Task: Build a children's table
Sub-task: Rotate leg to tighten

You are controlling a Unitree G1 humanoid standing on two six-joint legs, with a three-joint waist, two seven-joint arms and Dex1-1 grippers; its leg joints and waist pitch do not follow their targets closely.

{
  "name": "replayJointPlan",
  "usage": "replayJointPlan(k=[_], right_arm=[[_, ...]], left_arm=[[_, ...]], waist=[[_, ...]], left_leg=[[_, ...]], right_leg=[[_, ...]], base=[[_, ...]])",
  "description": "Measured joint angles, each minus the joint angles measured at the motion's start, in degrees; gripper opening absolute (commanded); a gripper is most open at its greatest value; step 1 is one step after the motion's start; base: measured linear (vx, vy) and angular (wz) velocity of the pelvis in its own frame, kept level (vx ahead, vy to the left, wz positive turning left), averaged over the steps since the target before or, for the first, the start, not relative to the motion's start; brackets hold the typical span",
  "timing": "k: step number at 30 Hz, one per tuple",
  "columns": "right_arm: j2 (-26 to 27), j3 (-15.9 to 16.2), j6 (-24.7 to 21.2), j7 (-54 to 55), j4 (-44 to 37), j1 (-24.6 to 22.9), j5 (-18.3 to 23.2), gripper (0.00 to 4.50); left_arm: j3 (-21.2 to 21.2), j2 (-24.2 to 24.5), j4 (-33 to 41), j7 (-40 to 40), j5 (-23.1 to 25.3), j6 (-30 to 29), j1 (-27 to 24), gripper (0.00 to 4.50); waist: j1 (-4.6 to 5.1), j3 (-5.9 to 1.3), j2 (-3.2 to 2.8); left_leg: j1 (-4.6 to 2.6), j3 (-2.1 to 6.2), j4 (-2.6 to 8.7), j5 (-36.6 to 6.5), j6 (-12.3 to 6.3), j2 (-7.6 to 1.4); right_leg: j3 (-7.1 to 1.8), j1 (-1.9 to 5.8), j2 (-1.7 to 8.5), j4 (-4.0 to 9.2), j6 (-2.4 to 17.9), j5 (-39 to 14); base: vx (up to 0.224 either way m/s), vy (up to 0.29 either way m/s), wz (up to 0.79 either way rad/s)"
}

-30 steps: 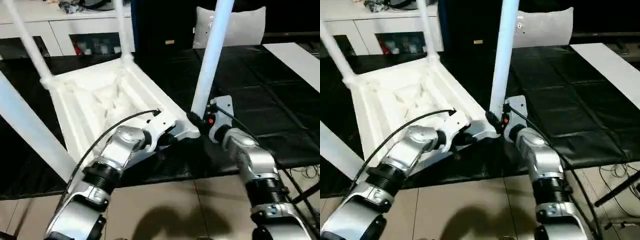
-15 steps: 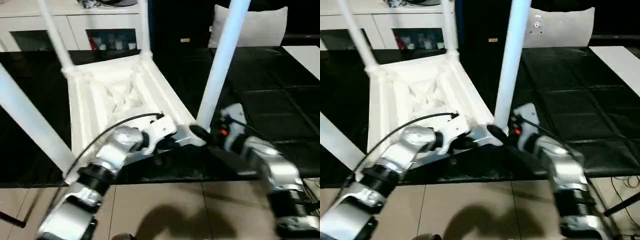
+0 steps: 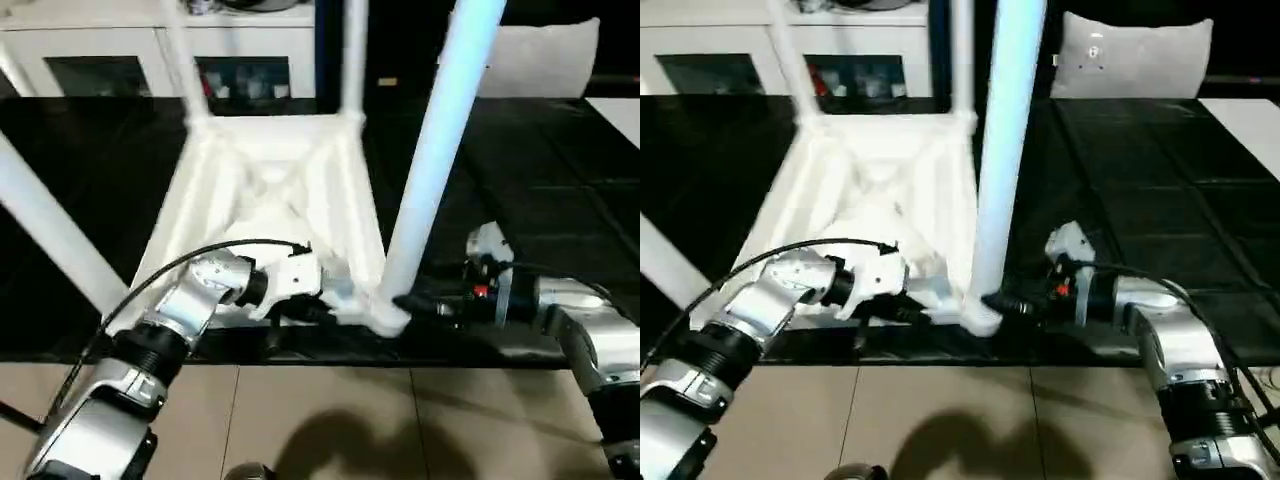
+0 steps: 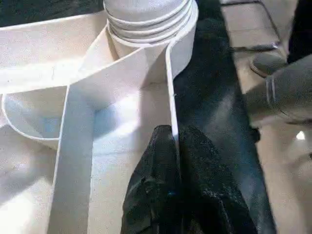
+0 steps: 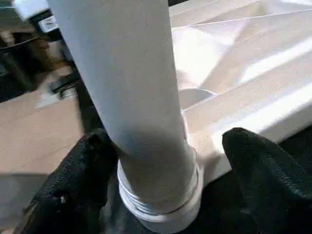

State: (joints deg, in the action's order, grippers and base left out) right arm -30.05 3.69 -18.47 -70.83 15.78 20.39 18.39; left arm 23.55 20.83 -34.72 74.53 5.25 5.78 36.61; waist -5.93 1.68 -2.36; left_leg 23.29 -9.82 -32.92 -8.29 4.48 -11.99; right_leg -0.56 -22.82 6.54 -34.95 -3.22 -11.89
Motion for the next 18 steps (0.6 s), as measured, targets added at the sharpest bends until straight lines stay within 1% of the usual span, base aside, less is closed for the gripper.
replayJointPlan(k=[1, 2, 3, 6, 8, 10, 14, 18], right_arm=[[-0.3, 0.7, -0.1, -1.3, 0.0, 0.0, 0.1, 3.43], [-0.5, 1.3, -0.2, -2.3, 0.0, 0.0, 0.1, 3.43], [-0.5, 1.6, -0.4, -3.1, 0.0, 0.0, 0.1, 3.17], [-0.6, 2.8, -1.3, -5.1, -0.6, 0.0, 0.7, 2.98], [-0.6, 3.6, -2.0, -6.3, -1.2, 0.0, 1.3, 2.75], [-0.7, 3.8, -2.7, -7.4, -1.5, 0.0, 1.4, 2.61], [-1.1, 3.9, -3.6, -8.2, -1.8, 0.0, 1.7, 2.24], [-1.4, 4.1, -3.9, -8.2, -2.3, 0.0, 1.7, 2.11]], left_arm=[[0.2, 0.3, 0.0, 1.0, 0.0, 0.8, 0.0, 0.00], [0.4, 0.6, 0.0, 1.7, 0.0, 1.4, 0.0, 0.00], [0.7, 0.8, 0.0, 2.5, -0.1, 1.9, 0.1, 0.00], [1.1, 1.1, 0.0, 3.9, -0.4, 2.7, 0.1, 0.00], [1.2, 1.2, 0.0, 5.1, -0.5, 3.2, 0.1, 0.00], [1.2, 1.3, 0.0, 5.5, -0.5, 3.5, 0.1, 0.00], [1.4, 1.3, 0.0, 5.5, -0.5, 4.2, 0.1, 0.00], [1.4, 1.3, 0.0, 5.6, -0.5, 4.3, 0.1, 0.00]], waist=[[-0.01, 0.00, 0.02], [-0.01, 0.00, 0.03], [-0.04, 0.00, 0.04], [-0.22, 0.00, 0.05], [-0.33, 0.00, 0.05], [-0.50, 0.00, 0.05], [-0.51, 0.00, 0.05], [-0.54, 0.00, 0.05]], left_leg=[[-0.02, 0.00, -0.01, 0.0, 0.00, -0.01], [-0.02, 0.00, -0.02, 0.0, 0.00, -0.01], [-0.03, 0.00, -0.02, 0.0, 0.00, -0.01], [-0.04, 0.00, -0.04, 0.0, 0.00, -0.01], [-0.03, -0.01, -0.04, 0.0, 0.00, -0.01], [-0.02, -0.01, -0.04, 0.0, 0.00, -0.01], [-0.03, -0.01, -0.05, 0.0, 0.00, -0.01], [-0.03, -0.01, -0.05, 0.0, 0.00, -0.02]], right_leg=[[0.00, 0.02, 0.00, -0.01, 0.0, 0.0], [0.00, 0.01, 0.00, -0.02, 0.0, 0.0], [0.00, 0.02, 0.00, -0.04, 0.0, 0.0], [-0.01, 0.02, 0.00, -0.06, 0.0, 0.0], [-0.01, 0.02, 0.00, -0.06, 0.0, 0.0], [-0.01, 0.02, 0.00, -0.06, 0.0, 0.0], [-0.02, 0.01, 0.00, -0.07, 0.0, 0.0], [-0.01, 0.01, 0.00, -0.07, 0.0, 0.0]], base=[[0.000, 0.000, 0.00], [0.000, 0.000, 0.00], [0.000, 0.000, 0.00], [0.000, 0.000, 0.00], [0.000, 0.000, 0.00], [0.000, 0.000, 0.00], [0.000, 0.000, 0.00], [0.000, 0.000, 0.00]])
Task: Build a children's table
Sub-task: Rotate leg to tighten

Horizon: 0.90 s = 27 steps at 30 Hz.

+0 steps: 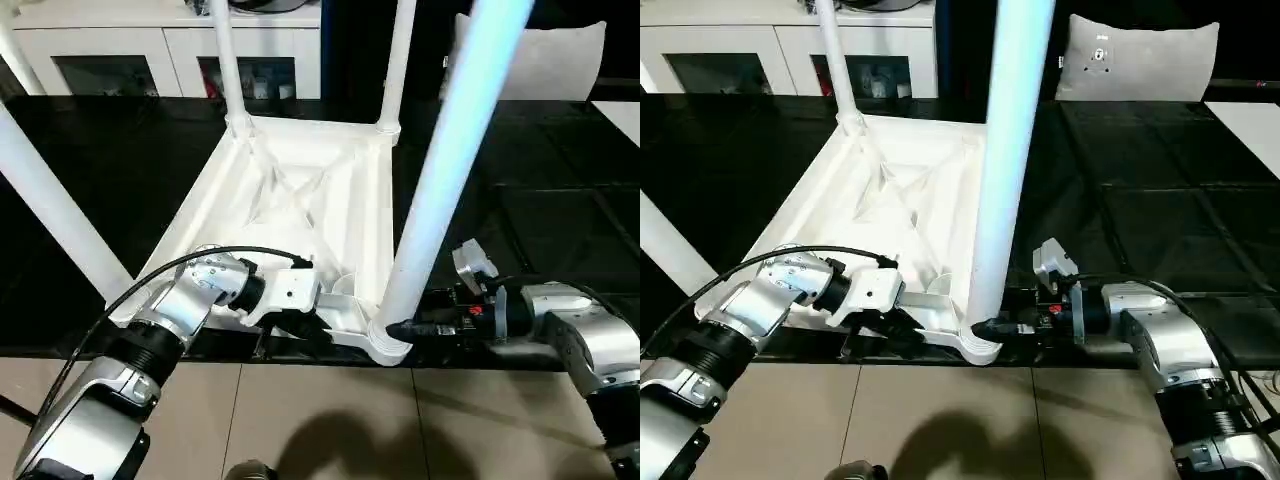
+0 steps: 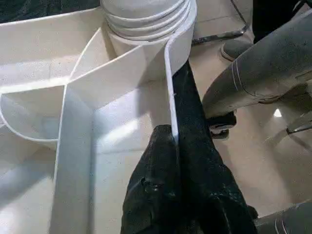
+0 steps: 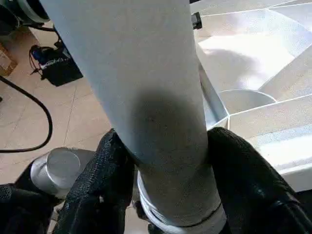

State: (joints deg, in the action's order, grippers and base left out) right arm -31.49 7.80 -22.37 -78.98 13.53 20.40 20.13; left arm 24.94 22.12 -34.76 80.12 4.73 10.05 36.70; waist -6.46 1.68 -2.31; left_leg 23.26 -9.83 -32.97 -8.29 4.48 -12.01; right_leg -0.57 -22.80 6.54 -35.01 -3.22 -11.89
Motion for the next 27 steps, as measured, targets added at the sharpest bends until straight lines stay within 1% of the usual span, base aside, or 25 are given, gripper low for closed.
replayJointPlan(k=[4, 6, 8, 9, 10, 12, 13, 15, 16, 19, 21, 24, 25, 26, 27], right_arm=[[0.2, 0.0, -0.4, 0.5, -0.5, -0.1, 0.0, 2.07], [1.4, -0.5, -1.6, 2.7, -2.1, -0.8, 0.0, 2.07], [2.9, -0.8, -2.5, 5.9, -3.3, -1.4, 0.0, 2.07], [3.4, -0.9, -2.7, 7.0, -3.5, -1.5, -0.1, 2.07], [4.7, -1.3, -3.4, 10.2, -3.9, -1.5, -0.6, 2.06], [7.3, -2.5, -3.8, 15.2, -3.8, -1.4, -1.9, 2.05], [9.5, -3.3, -3.8, 19.7, -3.0, -0.7, -3.3, 2.05], [13.4, -5.0, -3.8, 28.3, -1.3, 0.8, -5.7, 2.04], [15.4, -5.7, -3.9, 33.4, -0.2, 2.0, -7.1, 2.04], [19.1, -7.4, -4.3, 42.8, 2.6, 4.6, -8.6, 2.04], [21.9, -8.6, -3.7, 49.6, 5.6, 7.1, -9.5, 2.04], [23.2, -9.1, -1.5, 53.1, 7.3, 7.8, -9.8, 2.04], [23.4, -9.2, -0.8, 53.7, 7.6, 7.9, -10.1, 2.55], [23.8, -9.5, -0.4, 54.0, 7.8, 8.1, -10.3, 2.68], [24.4, -9.7, 0.0, 54.4, 8.2, 8.2, -10.6, 2.68]], left_arm=[[-0.2, -0.1, 0.1, 0.1, -0.3, -0.9, -0.1, 0.00], [-0.9, -0.3, 1.3, 0.1, -1.0, -4.2, -0.7, 0.00], [-2.2, -0.2, 2.4, -0.6, -1.1, -8.1, -1.4, 0.00], [-2.5, -0.2, 2.6, -1.0, -1.1, -9.2, -1.5, 0.00], [-3.1, -0.3, 2.9, -2.4, -1.1, -11.7, -1.6, 0.00], [-4.0, -0.8, 3.5, -5.5, -0.4, -15.0, -1.7, 0.00], [-4.8, -1.7, 3.5, -8.7, 0.3, -17.2, -1.6, 0.00], [-6.2, -4.6, 3.5, -14.9, 1.8, -20.9, -1.3, 0.00], [-6.6, -6.3, 3.5, -18.5, 2.4, -23.0, -1.0, 0.00], [-8.2, -10.4, 3.5, -25.1, 2.6, -27.4, -0.8, 0.00], [-8.9, -13.3, 3.1, -30.8, 3.3, -30.3, 0.1, 0.00], [-8.9, -15.0, 3.0, -33.9, 3.7, -31.1, 0.5, 0.00], [-8.9, -15.2, 3.0, -34.4, 3.8, -31.1, 0.6, 0.00], [-8.9, -15.3, 3.0, -34.6, 3.8, -31.1, 0.6, 0.00], [-8.9, -15.5, 3.0, -34.8, 3.9, -31.1, 0.7, 0.00]], waist=[[0.05, 0.00, 0.00], [0.21, -0.01, -0.01], [0.56, -0.03, -0.06], [0.77, -0.03, -0.06], [1.42, -0.05, -0.12], [2.41, -0.06, -0.13], [3.35, -0.06, -0.13], [4.62, -0.07, -0.15], [5.23, -0.07, -0.15], [6.18, -0.07, -0.15], [6.46, -0.07, -0.15], [6.21, -0.08, -0.17], [6.10, -0.09, -0.18], [6.08, -0.10, -0.19], [6.02, -0.10, -0.20]], left_leg=[[-0.02, 0.00, 0.00, 0.0, 0.00, -0.01], [-0.09, -0.01, 0.00, 0.0, 0.00, -0.04], [-0.16, -0.02, 0.00, 0.0, 0.02, -0.05], [-0.20, -0.02, -0.01, 0.0, 0.03, -0.04], [-0.24, -0.02, 0.01, 0.0, 0.03, -0.04], [-0.33, 0.00, 0.01, 0.0, 0.05, -0.04], [-0.34, 0.00, 0.00, 0.0, 0.07, -0.04], [-0.38, 0.02, 0.00, 0.0, 0.07, -0.01], [-0.35, 0.04, 0.00, 0.1, 0.11, 0.01], [-0.35, 0.15, -0.01, 0.1, 0.12, 0.03], [-0.30, 0.15, 0.04, 0.1, 0.12, 0.02], [-0.26, 0.15, 0.11, 0.1, 0.13, 0.00], [-0.23, 0.16, 0.12, 0.0, 0.13, -0.01], [-0.21, 0.16, 0.18, 0.0, 0.13, 0.00], [-0.18, 0.15, 0.24, 0.0, 0.13, 0.00]], right_leg=[[-0.01, 0.00, 0.00, -0.02, 0.0, 0.0], [-0.03, -0.01, -0.03, -0.09, 0.0, 0.0], [-0.06, -0.01, -0.04, -0.18, 0.0, 0.0], [-0.09, -0.01, -0.04, -0.22, 0.0, 0.0], [-0.12, -0.01, -0.06, -0.22, 0.1, 0.1], [-0.14, -0.03, -0.08, -0.21, 0.1, 0.1], [-0.15, -0.04, -0.08, -0.21, 0.1, 0.1], [-0.15, -0.07, -0.08, -0.12, 0.1, 0.1], [-0.15, -0.23, -0.07, -0.03, 0.0, 0.1], [-0.10, -0.28, -0.08, 0.09, 0.0, 0.3], [-0.08, -0.38, -0.09, 0.09, 0.2, 0.6], [-0.03, -0.38, -0.10, 0.09, 0.1, 0.7], [-0.01, -0.38, -0.10, 0.12, 0.1, 0.6], [0.01, -0.39, -0.10, 0.19, 0.1, 0.6], [0.03, -0.39, -0.10, 0.29, 0.1, 0.6]], base=[[0.000, 0.000, 0.00], [0.000, 0.000, 0.00], [0.000, 0.000, 0.00], [0.000, 0.000, 0.00], [0.000, 0.000, 0.00], [0.000, 0.000, 0.00], [0.000, 0.000, 0.00], [0.000, 0.000, 0.00], [0.000, 0.000, 0.00], [0.000, 0.000, 0.00], [0.000, 0.000, 0.00], [0.000, 0.000, 0.00], [0.000, 0.000, 0.00], [0.000, 0.000, 0.00], [0.000, 0.000, 0.00]])
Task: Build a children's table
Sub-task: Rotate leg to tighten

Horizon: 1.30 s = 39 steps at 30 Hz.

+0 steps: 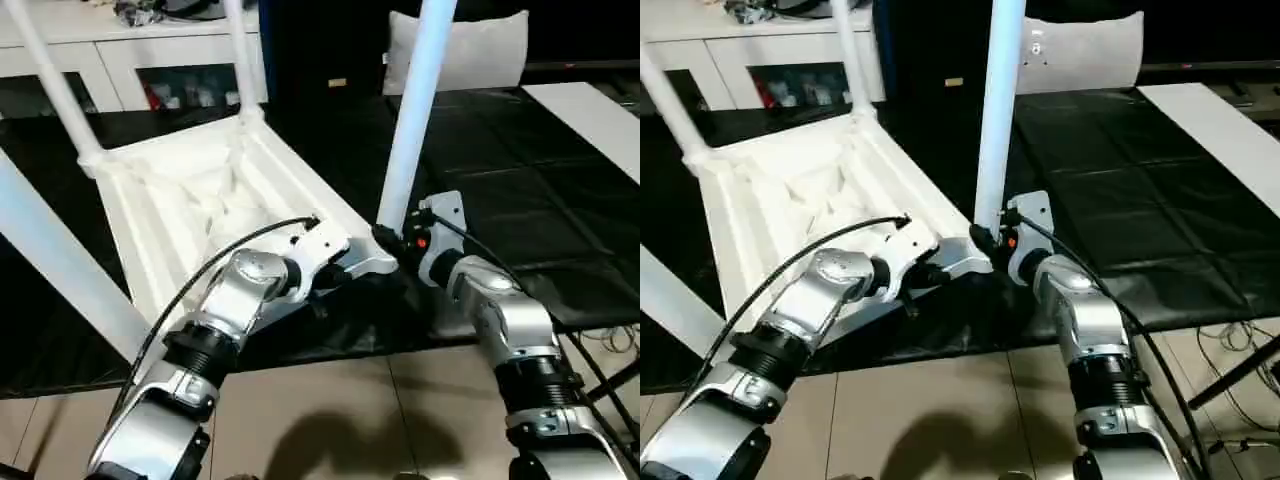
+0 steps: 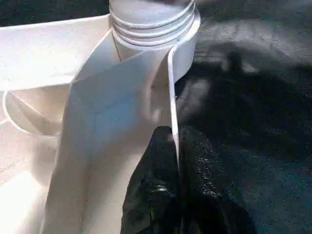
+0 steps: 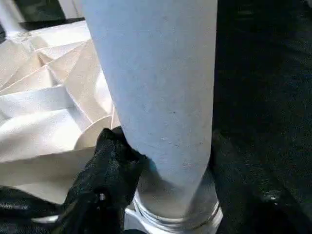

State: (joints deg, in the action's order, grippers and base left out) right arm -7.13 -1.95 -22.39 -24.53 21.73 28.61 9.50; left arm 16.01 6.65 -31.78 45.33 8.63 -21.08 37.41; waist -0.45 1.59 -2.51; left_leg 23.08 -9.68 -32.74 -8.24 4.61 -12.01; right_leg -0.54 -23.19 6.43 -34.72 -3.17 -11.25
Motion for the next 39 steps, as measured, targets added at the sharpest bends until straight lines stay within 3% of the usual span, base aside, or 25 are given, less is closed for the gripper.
replayJointPlan(k=[7, 14, 17, 20, 22, 25, 26, 28, 30, 32, 39], right_arm=[[-4.1, 0.1, 3.9, -6.5, -1.5, -3.3, 0.9, 3.40], [-12.5, 0.5, 5.7, -20.9, -3.5, -6.4, 4.0, 4.01], [-16.6, 0.7, 6.9, -27.0, -3.5, -6.4, 4.5, 4.30], [-20.0, 2.1, 7.7, -33.0, -3.5, -6.7, 4.7, 4.30], [-21.8, 2.7, 7.7, -37.6, -3.8, -7.2, 5.9, 3.88], [-22.8, 4.4, 7.7, -42.1, -4.2, -7.8, 6.5, 3.87], [-22.8, 5.1, 7.4, -43.7, -4.5, -7.8, 6.7, 3.60], [-23.1, 6.0, 6.8, -46.1, -5.3, -7.8, 7.2, 3.48], [-23.5, 7.1, 6.6, -48.7, -5.3, -7.8, 7.9, 3.50], [-23.6, 7.8, 6.3, -50.8, -5.3, -7.8, 8.5, 3.03], [-23.6, 9.4, 5.0, -54.7, -6.0, -8.3, 9.8, 2.53]], left_arm=[[1.2, 0.4, 0.0, 1.1, 0.0, 2.5, 0.1, 0.00], [3.1, 5.4, -1.2, 9.7, -1.2, 11.9, -0.9, 0.00], [3.7, 8.2, -2.7, 14.0, -1.5, 16.6, -0.9, 0.00], [4.7, 11.0, -3.3, 18.9, -1.7, 20.9, -0.8, 0.00], [5.4, 12.6, -3.5, 22.4, -1.8, 23.6, -0.7, 0.00], [6.5, 13.7, -3.6, 26.2, -2.2, 26.1, -0.5, 0.00], [6.8, 14.0, -4.1, 27.4, -2.2, 26.9, -0.1, 0.00], [7.4, 14.2, -4.7, 29.0, -2.2, 28.0, 0.4, 0.00], [7.8, 14.4, -4.8, 30.9, -2.3, 29.2, 0.5, 0.00], [8.3, 14.8, -4.8, 32.9, -2.6, 30.6, 0.5, 0.00], [9.1, 15.5, -4.7, 35.8, -3.4, 31.6, 0.6, 0.00]], waist=[[-1.77, 0.01, -0.02], [-3.25, 0.07, -0.12], [-3.43, 0.07, -0.12], [-3.68, 0.07, -0.12], [-4.34, 0.07, -0.11], [-5.03, 0.07, -0.11], [-5.17, 0.07, -0.10], [-5.42, 0.07, -0.10], [-5.56, 0.07, -0.07], [-5.69, 0.09, 0.03], [-5.95, 0.10, 0.07]], left_leg=[[0.10, -0.05, 0.17, 0.0, -0.04, 0.01], [0.14, -0.06, 0.15, 0.0, -0.05, 0.02], [0.11, -0.06, 0.07, 0.0, -0.06, 0.01], [0.10, -0.06, 0.06, 0.0, -0.06, 0.01], [0.10, -0.07, 0.06, 0.0, -0.06, -0.01], [0.10, -0.07, 0.06, 0.0, -0.07, -0.02], [0.10, -0.08, 0.04, 0.0, -0.07, -0.02], [0.11, -0.11, -0.02, 0.0, -0.08, -0.01], [0.10, -0.12, -0.05, 0.0, -0.10, 0.00], [0.08, -0.13, -0.05, 0.0, -0.10, -0.01], [0.08, -0.15, -0.10, 0.0, -0.10, -0.02]], right_leg=[[0.07, 0.05, 0.02, 0.42, 0.0, 0.1], [0.09, 0.09, 0.07, 0.46, 0.0, 0.1], [0.11, 0.17, 0.08, 0.46, 0.0, 0.1], [0.12, 0.19, 0.08, 0.46, 0.0, 0.1], [0.14, 0.19, 0.08, 0.46, 0.0, 0.1], [0.17, 0.20, 0.09, 0.46, 0.0, 0.1], [0.17, 0.20, 0.10, 0.44, 0.0, 0.1], [0.15, 0.23, 0.13, 0.42, 0.0, 0.1], [0.16, 0.26, 0.16, 0.42, 0.1, 0.1], [0.16, 0.24, 0.16, 0.37, 0.1, 0.1], [0.14, 0.24, 0.16, 0.32, 0.1, 0.1]], base=[[0.000, 0.000, 0.00], [0.000, 0.000, 0.00], [0.000, 0.000, 0.00], [0.000, 0.000, 0.00], [0.000, 0.000, 0.00], [0.000, 0.000, 0.00], [0.000, 0.000, 0.00], [0.000, 0.000, 0.00], [0.000, 0.000, 0.00], [0.000, 0.000, 0.00], [0.000, 0.000, 0.00]])
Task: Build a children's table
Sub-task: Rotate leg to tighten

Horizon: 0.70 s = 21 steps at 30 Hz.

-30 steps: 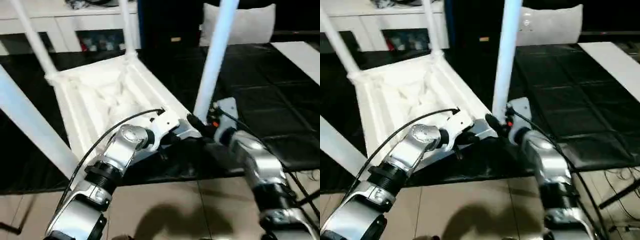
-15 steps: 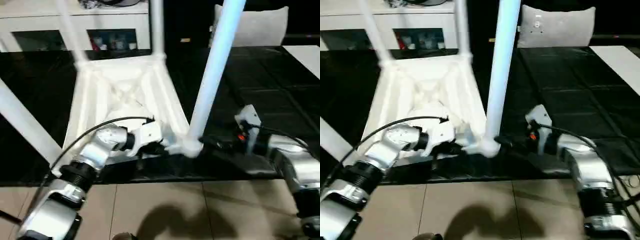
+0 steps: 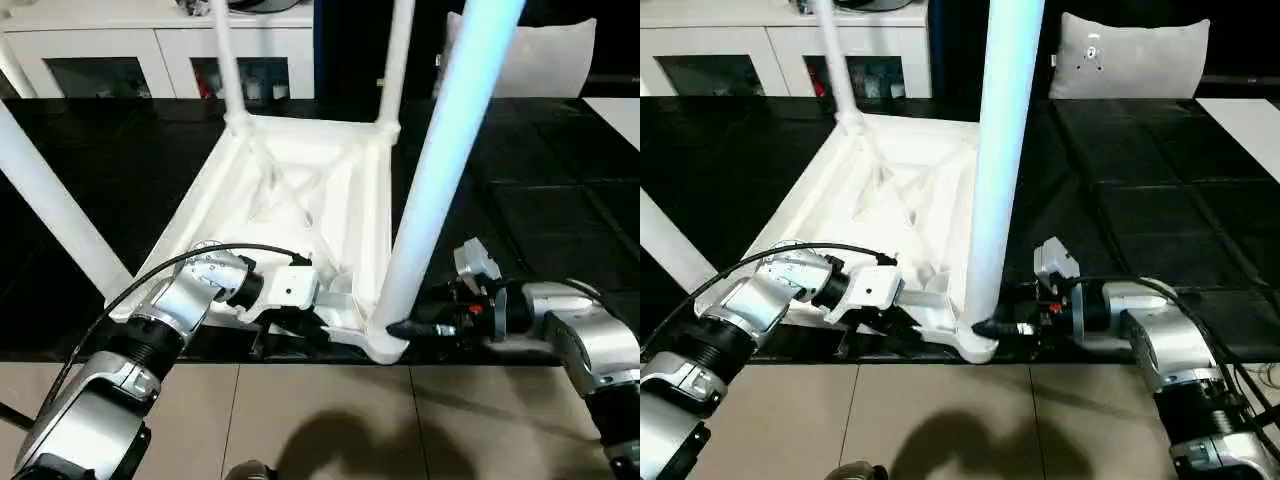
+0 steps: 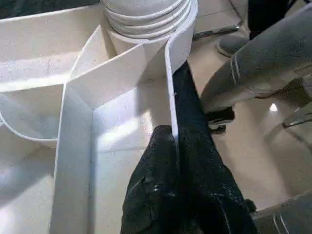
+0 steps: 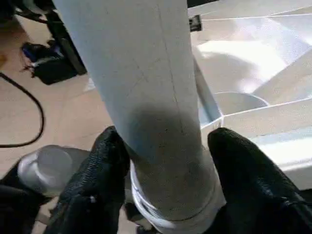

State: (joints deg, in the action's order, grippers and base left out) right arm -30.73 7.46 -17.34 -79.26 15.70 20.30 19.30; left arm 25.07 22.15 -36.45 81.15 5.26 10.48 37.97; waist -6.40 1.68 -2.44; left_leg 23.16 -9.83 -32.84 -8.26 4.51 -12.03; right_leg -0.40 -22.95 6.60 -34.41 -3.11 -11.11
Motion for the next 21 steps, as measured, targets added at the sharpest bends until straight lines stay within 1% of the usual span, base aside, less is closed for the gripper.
replayJointPlan(k=[1, 2, 6, 10, 12, 15, 17, 19, 20, 21], right_arm=[[0.0, 0.1, -0.2, -0.2, 0.0, 0.0, 0.3, 2.35], [0.0, 0.2, -0.4, -0.3, 0.0, 0.0, 0.4, 2.35], [-0.1, 0.4, -1.1, -0.8, -0.9, -0.3, 0.5, 2.03], [-0.1, 0.4, -1.5, -0.6, -1.8, -1.0, 0.7, 1.99], [0.2, -0.1, -2.3, 0.2, -2.7, -1.8, 1.1, 1.98], [2.1, -0.9, -3.6, 3.7, -4.5, -3.2, 1.3, 1.97], [4.1, -1.6, -4.5, 7.7, -4.7, -3.2, 0.9, 1.97], [6.8, -2.5, -4.8, 12.4, -4.4, -2.9, -0.3, 1.97], [9.0, -3.3, -4.9, 16.9, -3.9, -2.2, -1.7, 1.97], [10.4, -3.8, -4.9, 20.4, -3.5, -1.8, -2.7, 1.97]], left_arm=[[0.0, -0.1, 0.0, 0.0, 0.0, 0.0, 0.0, 0.00], [0.0, -0.2, 0.0, 0.1, 0.0, 0.1, 0.0, 0.00], [0.1, -0.2, -0.1, 0.7, -0.1, 0.7, 0.0, 0.00], [0.1, -0.1, 0.0, 1.1, -0.6, 0.3, -0.2, 0.00], [-0.1, -0.1, 0.5, 1.1, -0.9, -1.2, -0.5, 0.00], [-1.3, -0.1, 2.9, 0.4, -1.0, -6.8, -1.6, 0.00], [-2.4, 0.0, 4.1, -1.3, -0.5, -11.3, -2.0, 0.00], [-3.4, -0.2, 5.5, -4.2, -0.1, -15.4, -2.6, 0.00], [-4.3, -1.0, 6.2, -7.1, 0.5, -18.2, -2.9, 0.00], [-4.8, -2.0, 6.7, -9.4, 1.0, -20.2, -2.9, 0.00]], waist=[[0.01, 0.00, 0.00], [0.01, 0.00, 0.00], [-0.04, 0.00, 0.00], [-0.07, 0.00, 0.00], [-0.11, 0.00, 0.00], [0.15, -0.03, -0.04], [0.76, -0.03, -0.04], [1.69, -0.03, -0.06], [2.64, 0.00, 0.01], [3.30, 0.03, 0.06]], left_leg=[[0.00, 0.00, -0.01, 0.0, 0.00, 0.00], [0.00, 0.00, -0.01, 0.0, 0.00, 0.00], [0.00, 0.00, -0.01, 0.0, 0.00, -0.02], [0.00, 0.00, -0.02, 0.0, 0.00, -0.01], [-0.03, 0.00, -0.02, 0.0, 0.00, -0.01], [-0.17, -0.03, -0.02, 0.0, 0.01, -0.01], [-0.25, -0.03, -0.11, 0.0, 0.03, 0.00], [-0.43, -0.03, -0.09, 0.0, 0.04, 0.02], [-0.55, 0.00, -0.10, 0.0, 0.06, 0.02], [-0.60, 0.02, -0.09, 0.0, 0.06, 0.03]], right_leg=[[0.00, 0.00, 0.00, -0.01, 0.0, 0.0], [0.01, 0.00, 0.00, -0.02, 0.0, 0.0], [0.02, -0.01, -0.01, -0.02, 0.0, 0.0], [0.01, 0.00, 0.00, -0.04, 0.0, 0.0], [0.00, 0.00, 0.00, -0.05, 0.0, 0.0], [-0.08, 0.01, -0.01, -0.18, 0.0, 0.0], [-0.18, -0.03, -0.02, -0.43, 0.0, 0.0], [-0.27, -0.03, -0.03, -0.53, 0.0, 0.0], [-0.28, -0.06, -0.05, -0.54, -0.3, -0.2], [-0.27, -0.07, -0.05, -0.52, -0.3, -0.2]], base=[[0.000, 0.000, 0.00], [0.000, 0.000, 0.00], [0.000, 0.000, 0.00], [0.000, 0.000, 0.00], [0.000, 0.000, 0.00], [0.000, 0.000, 0.00], [0.000, 0.000, 0.00], [0.000, 0.000, 0.00], [0.000, 0.000, 0.00], [0.000, 0.000, 0.00]])
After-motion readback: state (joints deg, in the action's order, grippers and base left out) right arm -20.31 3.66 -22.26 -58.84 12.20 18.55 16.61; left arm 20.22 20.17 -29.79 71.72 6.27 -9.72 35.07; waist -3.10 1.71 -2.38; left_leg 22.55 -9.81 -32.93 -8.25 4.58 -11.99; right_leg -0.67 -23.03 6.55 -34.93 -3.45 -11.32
